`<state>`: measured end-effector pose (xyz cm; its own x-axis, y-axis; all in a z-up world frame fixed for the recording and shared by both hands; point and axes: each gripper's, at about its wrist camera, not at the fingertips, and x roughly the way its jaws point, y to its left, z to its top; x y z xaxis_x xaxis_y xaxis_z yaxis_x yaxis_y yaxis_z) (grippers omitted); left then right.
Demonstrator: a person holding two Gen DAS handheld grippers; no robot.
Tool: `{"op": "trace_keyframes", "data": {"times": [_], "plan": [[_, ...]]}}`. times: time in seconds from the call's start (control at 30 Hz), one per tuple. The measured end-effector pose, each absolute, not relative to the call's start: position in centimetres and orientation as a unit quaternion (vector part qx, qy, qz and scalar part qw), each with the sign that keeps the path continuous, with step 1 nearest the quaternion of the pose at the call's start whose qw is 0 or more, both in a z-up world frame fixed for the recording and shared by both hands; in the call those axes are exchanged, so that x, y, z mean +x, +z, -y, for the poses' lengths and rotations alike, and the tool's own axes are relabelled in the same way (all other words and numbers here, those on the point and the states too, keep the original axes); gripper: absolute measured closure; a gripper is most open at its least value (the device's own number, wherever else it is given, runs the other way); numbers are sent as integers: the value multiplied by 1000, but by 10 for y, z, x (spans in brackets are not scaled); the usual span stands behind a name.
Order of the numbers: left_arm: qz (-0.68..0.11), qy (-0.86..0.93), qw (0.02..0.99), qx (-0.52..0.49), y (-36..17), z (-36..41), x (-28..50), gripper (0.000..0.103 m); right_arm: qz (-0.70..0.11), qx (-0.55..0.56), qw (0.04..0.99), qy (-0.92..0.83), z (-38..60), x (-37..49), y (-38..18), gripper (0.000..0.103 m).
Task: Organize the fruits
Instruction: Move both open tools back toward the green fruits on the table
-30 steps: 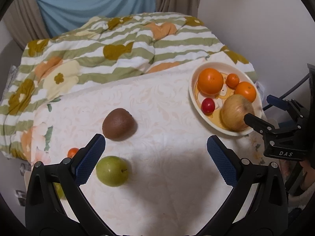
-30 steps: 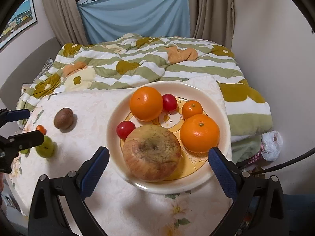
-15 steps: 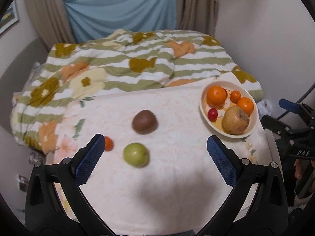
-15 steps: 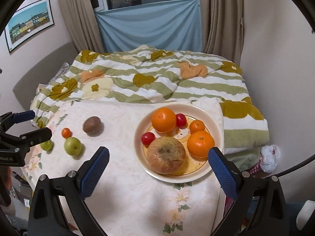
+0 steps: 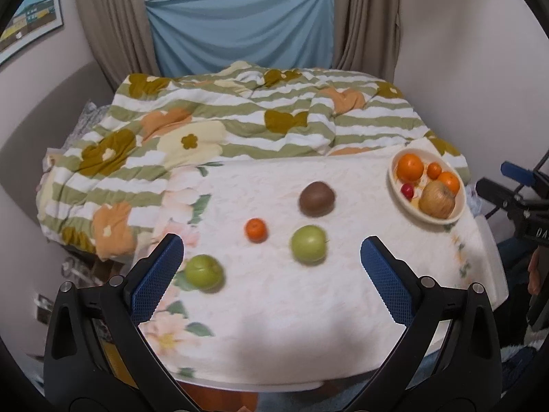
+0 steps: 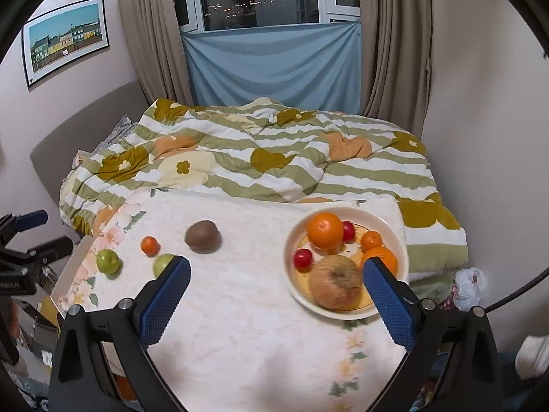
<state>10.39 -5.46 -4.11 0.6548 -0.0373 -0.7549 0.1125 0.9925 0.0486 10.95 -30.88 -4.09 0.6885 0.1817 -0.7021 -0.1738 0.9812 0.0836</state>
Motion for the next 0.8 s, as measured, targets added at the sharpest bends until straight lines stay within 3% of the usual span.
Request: {"op": "trace_keyframes", "data": {"times": [0.43, 0.8], "plan": [[-457, -101, 883, 32, -82, -52, 115, 0, -424, 11, 903, 72, 210, 105, -68, 3], [-488, -148, 859, 52, -139, -83, 147, 0, -472, 31, 880, 44, 166, 124, -120, 3]]}}
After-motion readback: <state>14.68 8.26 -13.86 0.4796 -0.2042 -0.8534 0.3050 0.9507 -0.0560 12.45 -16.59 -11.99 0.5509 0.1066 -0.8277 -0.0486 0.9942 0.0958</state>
